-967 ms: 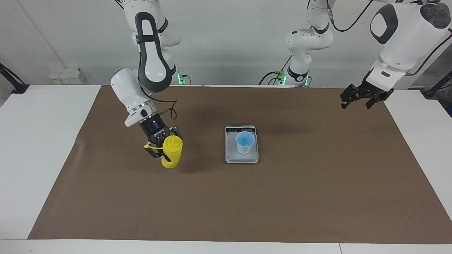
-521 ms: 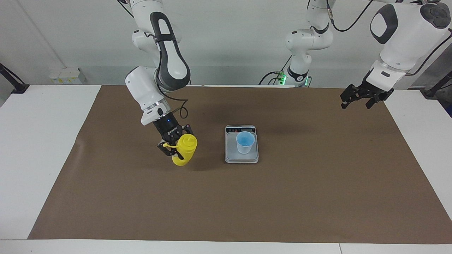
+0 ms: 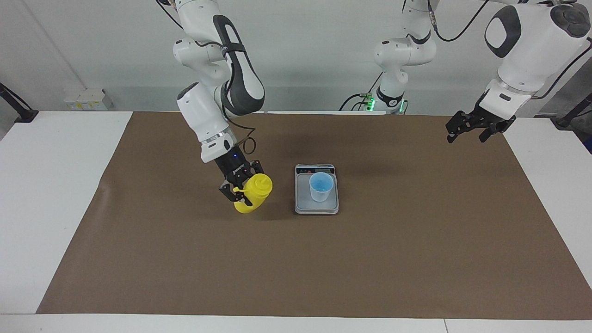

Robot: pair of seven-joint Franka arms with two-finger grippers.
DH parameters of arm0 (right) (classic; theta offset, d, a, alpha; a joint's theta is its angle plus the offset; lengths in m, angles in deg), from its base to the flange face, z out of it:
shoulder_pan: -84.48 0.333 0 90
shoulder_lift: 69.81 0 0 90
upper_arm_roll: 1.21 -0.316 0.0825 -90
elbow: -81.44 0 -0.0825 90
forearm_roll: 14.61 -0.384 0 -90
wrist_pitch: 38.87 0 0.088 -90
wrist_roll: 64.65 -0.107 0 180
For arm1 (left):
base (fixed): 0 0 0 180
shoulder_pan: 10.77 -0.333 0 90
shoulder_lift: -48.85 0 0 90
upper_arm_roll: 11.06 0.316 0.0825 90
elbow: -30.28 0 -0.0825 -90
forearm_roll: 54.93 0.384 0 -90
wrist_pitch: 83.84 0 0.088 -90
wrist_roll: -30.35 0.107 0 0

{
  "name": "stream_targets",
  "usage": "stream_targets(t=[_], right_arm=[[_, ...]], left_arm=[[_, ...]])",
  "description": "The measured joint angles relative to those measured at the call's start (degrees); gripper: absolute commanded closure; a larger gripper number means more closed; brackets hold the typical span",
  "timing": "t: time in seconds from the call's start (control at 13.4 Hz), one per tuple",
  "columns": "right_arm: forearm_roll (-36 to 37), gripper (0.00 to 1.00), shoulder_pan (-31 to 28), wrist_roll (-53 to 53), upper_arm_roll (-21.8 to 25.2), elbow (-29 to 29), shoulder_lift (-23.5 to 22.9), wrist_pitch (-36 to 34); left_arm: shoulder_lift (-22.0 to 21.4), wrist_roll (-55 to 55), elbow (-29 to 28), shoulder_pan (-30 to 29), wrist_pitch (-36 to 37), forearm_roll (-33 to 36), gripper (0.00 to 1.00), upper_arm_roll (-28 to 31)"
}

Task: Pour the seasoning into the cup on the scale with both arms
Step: 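Lift the yellow bottle and carry it toward the blue cup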

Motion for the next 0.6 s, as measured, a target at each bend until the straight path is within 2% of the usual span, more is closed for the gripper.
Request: stream_targets(t=[0.3, 0.6], right_arm=[[5.57, 1.00, 0.36, -2.77, 0.08, -0.01, 0.00, -0.86], [22.08, 1.00, 0.49, -17.88, 0.20, 0.15, 0.04, -5.38]], left_arm=[[0.00, 0.00, 0.00, 0.00, 0.00, 0.00, 0.00, 0.00], [0.00, 0.00, 0.00, 0.00, 0.00, 0.00, 0.00, 0.00]])
